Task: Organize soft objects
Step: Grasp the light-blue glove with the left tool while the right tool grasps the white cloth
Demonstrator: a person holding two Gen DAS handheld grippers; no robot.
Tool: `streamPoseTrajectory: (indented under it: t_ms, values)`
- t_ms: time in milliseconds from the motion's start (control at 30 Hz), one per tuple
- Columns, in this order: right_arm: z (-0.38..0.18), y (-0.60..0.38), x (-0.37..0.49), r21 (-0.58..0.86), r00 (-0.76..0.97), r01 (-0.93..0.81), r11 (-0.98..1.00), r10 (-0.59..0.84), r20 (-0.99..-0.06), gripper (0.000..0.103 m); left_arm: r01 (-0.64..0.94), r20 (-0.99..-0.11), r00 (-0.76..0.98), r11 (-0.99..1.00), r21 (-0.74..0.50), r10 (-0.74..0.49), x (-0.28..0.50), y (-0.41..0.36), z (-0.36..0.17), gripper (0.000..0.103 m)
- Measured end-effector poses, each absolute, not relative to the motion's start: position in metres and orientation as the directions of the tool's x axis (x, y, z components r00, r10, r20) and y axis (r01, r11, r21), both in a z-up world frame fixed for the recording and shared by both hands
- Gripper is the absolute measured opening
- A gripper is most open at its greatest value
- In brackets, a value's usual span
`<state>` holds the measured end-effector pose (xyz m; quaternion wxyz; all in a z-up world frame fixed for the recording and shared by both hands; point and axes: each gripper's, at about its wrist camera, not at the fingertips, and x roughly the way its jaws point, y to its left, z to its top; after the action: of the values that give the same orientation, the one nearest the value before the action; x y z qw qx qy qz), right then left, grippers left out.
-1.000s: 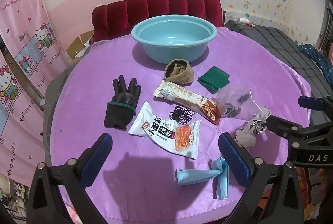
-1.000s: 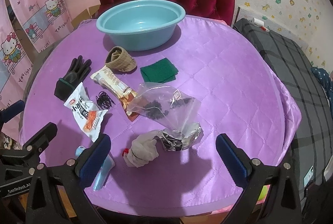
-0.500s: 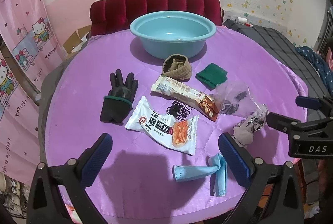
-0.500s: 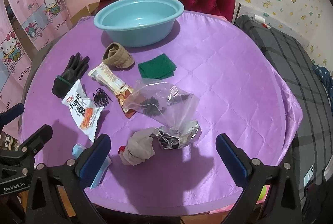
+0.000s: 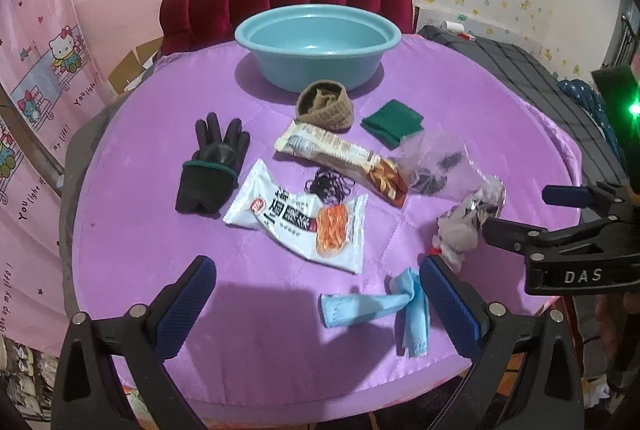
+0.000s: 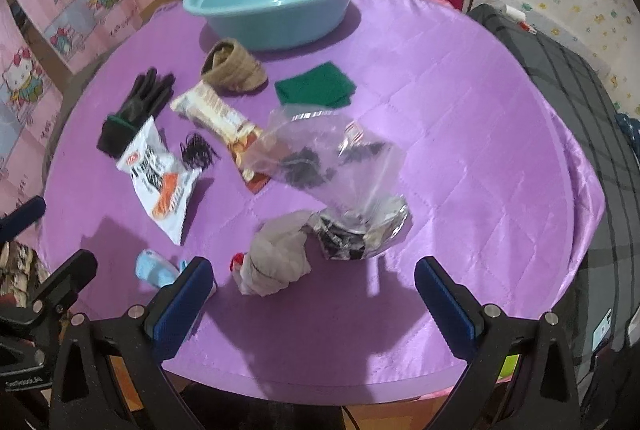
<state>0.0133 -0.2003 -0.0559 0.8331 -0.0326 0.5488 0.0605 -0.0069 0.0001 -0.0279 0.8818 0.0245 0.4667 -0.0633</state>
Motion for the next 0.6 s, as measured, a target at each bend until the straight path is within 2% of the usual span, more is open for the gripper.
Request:
streamPoseTrajectory:
  t_ms: [400, 600]
  values:
    - [-0.079, -0.224, 0.020, 0.086, 0.308, -0.072, 0.994, 0.104, -0.946, 0.102, 0.138, -0.859, 0.500, 0.989, -0.048, -0.111, -0.011, 0.004, -0.054, 0.103]
    - [-0.085, -0.210, 0.025, 0.132, 0.292, -0.092, 0.987, 0.153, -0.944, 0.100, 0.131, -0.873, 0.477, 0.990, -0.045, -0.103, -0.014, 0.005, -0.064, 0.103]
